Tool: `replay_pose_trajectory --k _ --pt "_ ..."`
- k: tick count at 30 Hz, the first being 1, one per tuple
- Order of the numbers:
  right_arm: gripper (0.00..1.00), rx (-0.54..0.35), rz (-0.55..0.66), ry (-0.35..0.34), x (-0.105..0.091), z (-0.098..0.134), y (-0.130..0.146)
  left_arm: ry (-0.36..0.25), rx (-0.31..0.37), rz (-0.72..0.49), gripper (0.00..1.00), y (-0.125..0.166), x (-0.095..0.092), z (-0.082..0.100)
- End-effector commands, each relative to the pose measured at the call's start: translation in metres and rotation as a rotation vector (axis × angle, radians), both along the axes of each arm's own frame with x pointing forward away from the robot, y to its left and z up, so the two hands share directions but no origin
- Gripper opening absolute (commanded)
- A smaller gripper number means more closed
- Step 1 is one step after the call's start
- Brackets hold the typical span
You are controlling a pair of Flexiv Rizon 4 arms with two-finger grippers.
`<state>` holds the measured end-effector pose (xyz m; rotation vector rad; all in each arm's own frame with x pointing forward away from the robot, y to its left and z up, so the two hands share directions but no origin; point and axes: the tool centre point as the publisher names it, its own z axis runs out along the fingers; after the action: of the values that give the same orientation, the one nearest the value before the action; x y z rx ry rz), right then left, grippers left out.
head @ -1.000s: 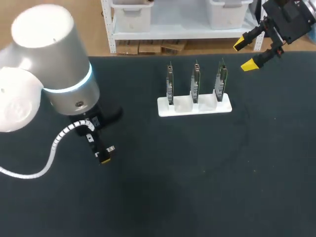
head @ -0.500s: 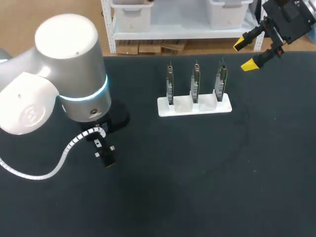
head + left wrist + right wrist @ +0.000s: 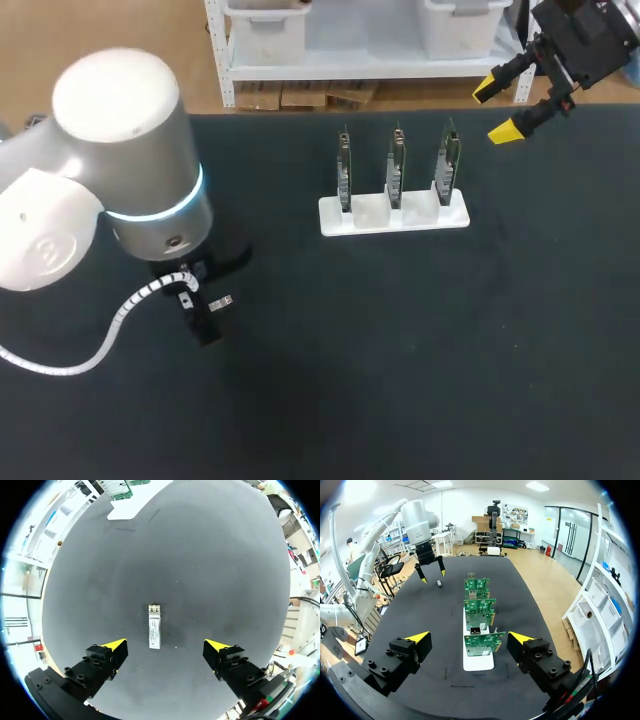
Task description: Pick up the optical module with the left hand, and insert it into the network port with the right hand.
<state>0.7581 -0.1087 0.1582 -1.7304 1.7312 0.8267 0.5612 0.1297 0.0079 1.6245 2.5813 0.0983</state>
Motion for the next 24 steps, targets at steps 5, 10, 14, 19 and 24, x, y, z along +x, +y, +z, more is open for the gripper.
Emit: replay_pose_trajectory --k 5,10,14,19,24 --pt "1.0 -0.001 -0.003 -0.003 -0.002 0.0 0.0 0.01 -0.031 -0.013 1.0 0.005 0.003 -0.007" --pt "1.0 -0.001 -0.003 -0.003 -0.002 0.0 0.0 0.019 -0.044 -0.014 1.0 0.005 0.006 -0.01" --pt "1.0 -0.001 -0.003 -0.003 -0.002 0.0 0.0 0.024 -0.05 -0.014 1.0 0.004 0.008 -0.012" --pt "1.0 -0.001 -0.003 -0.003 -0.002 0.0 0.0 0.032 -0.054 -0.016 1.0 0.003 0.008 -0.013" --pt "1.0 -0.001 -0.003 -0.003 -0.002 0.0 0.0 0.034 -0.061 -0.013 1.0 0.003 0.006 -0.016"
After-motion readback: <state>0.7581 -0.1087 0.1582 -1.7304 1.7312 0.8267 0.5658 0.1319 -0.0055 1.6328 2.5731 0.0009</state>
